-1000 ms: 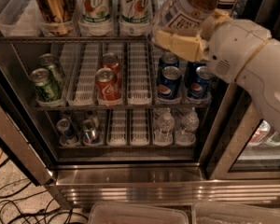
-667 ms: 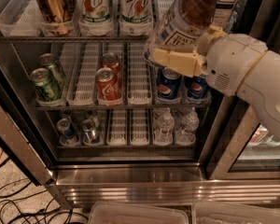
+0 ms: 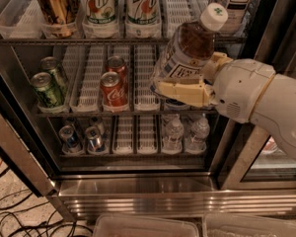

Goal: Pick blue plastic bottle from top shelf of fridge

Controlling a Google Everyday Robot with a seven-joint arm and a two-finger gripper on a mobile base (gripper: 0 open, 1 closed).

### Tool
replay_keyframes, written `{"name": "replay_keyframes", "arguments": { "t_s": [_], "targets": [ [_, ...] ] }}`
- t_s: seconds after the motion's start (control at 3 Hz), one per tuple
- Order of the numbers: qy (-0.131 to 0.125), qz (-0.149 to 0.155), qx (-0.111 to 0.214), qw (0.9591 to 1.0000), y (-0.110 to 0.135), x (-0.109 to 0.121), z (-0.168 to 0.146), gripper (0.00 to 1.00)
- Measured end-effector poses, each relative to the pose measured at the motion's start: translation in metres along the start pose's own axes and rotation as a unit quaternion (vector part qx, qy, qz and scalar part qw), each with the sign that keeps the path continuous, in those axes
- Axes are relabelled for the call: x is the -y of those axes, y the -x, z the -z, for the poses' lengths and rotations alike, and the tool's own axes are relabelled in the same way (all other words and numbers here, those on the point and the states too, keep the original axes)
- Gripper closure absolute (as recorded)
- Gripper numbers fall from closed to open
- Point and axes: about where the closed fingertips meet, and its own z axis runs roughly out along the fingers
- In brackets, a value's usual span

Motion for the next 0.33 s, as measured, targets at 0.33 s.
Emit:
{"name": "replay_keyframes", "arguments": {
  "t_s": [0.33],
  "targets": [
    [0.000,0.000,0.000,1.0000,0.0000,0.0000,0.0000,1.00]
  ]
}}
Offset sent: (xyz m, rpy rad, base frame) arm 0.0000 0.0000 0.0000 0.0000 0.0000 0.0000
